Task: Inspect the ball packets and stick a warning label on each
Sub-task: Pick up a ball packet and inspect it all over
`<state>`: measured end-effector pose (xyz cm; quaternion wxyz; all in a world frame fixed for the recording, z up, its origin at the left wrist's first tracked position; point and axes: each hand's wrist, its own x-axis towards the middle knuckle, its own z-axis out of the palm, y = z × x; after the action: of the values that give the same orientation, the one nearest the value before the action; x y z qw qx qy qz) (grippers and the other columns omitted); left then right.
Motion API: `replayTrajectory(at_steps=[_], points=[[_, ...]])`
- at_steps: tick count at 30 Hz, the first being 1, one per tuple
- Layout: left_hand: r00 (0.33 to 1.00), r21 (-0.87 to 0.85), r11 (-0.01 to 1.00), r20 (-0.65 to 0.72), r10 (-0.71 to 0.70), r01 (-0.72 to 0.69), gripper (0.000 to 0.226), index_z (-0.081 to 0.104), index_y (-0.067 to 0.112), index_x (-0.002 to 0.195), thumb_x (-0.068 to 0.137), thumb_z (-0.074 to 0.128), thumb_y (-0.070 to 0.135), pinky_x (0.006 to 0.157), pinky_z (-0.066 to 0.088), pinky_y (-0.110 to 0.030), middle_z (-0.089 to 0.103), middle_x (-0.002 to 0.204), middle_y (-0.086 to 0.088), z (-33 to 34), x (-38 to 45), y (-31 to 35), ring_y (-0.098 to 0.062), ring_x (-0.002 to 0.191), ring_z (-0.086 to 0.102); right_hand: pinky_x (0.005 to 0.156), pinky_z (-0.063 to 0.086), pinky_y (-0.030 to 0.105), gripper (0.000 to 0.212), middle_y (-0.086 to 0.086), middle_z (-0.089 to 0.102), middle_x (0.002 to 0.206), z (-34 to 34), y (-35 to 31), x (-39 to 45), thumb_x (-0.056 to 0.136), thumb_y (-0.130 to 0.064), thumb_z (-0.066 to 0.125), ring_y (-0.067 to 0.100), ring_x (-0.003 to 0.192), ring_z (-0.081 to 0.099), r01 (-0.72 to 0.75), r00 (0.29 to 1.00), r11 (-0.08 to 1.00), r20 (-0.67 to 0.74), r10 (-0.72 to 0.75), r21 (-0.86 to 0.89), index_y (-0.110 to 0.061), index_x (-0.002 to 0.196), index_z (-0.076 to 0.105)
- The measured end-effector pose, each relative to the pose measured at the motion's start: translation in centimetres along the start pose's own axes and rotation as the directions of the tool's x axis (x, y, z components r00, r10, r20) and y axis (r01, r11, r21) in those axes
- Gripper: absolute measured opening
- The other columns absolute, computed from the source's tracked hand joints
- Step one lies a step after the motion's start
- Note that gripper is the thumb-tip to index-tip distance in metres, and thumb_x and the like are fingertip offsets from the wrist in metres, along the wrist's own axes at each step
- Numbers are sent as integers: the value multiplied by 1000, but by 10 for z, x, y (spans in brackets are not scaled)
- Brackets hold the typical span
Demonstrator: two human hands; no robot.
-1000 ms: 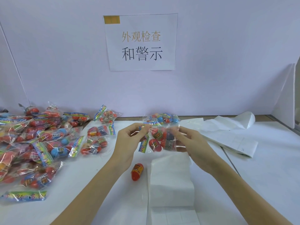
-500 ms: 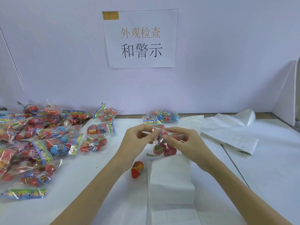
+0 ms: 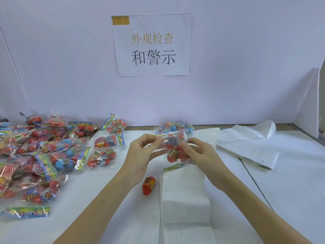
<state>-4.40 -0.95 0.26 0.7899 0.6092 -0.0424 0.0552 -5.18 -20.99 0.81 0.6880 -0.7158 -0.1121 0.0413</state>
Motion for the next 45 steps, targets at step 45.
replayTrajectory(at_steps=[45], points=[[995, 92, 990, -11, -104, 104, 23, 71, 7, 107, 97, 71, 28, 74, 61, -32, 76, 105, -13, -6, 4, -3, -25, 79, 73, 71, 44, 30, 37, 5, 58, 69, -26, 5, 10, 100, -32, 68, 17, 64, 47, -10, 993, 1000, -120, 10, -4, -12, 69, 69]])
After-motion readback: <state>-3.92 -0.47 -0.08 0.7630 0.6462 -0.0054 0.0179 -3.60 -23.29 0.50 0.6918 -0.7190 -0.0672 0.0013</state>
